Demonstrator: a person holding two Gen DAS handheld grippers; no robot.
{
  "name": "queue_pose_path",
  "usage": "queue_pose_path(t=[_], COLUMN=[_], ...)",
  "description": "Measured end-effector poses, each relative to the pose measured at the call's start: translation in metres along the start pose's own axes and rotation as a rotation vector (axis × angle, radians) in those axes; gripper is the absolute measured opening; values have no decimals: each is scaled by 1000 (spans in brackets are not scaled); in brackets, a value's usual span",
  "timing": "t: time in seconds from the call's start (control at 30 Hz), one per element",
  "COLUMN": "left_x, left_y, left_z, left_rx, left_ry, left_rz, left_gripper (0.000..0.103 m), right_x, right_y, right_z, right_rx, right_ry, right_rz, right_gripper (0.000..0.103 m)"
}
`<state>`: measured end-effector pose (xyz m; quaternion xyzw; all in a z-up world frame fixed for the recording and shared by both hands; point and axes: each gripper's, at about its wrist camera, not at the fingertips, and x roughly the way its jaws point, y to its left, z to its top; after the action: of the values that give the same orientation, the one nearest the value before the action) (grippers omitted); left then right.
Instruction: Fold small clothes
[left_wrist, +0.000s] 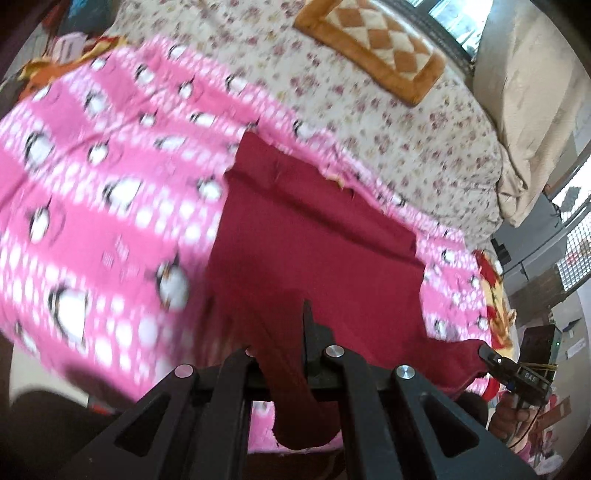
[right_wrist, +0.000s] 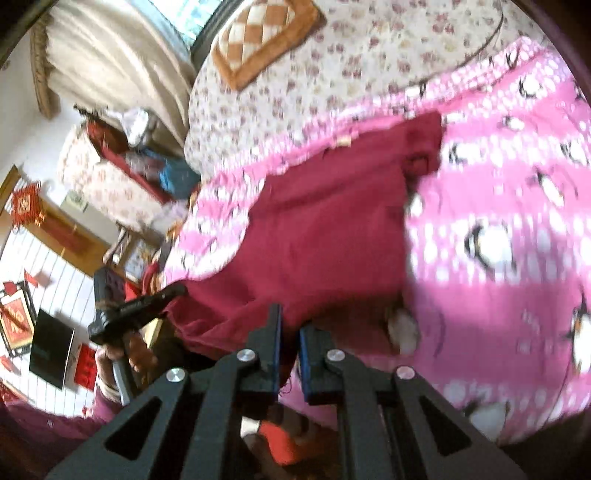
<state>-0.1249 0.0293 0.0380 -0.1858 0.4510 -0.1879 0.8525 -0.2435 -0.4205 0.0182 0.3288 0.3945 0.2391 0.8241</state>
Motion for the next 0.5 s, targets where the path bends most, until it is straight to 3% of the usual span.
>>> queue_pose_path(t=[0.27, 0.5], left_x=[39, 104], left_y=[-17, -20], left_z=[82, 138], left_rx=[20, -33], left_ry=[-81, -75], left_rz=[11, 18], left_gripper=[0, 0], right_x=[20, 54], right_y=[-5, -28], right_z=[86, 150], right_rx=[7, 38], right_ry=[-156, -176], right_rz=[-34, -115], right_gripper=[8, 8])
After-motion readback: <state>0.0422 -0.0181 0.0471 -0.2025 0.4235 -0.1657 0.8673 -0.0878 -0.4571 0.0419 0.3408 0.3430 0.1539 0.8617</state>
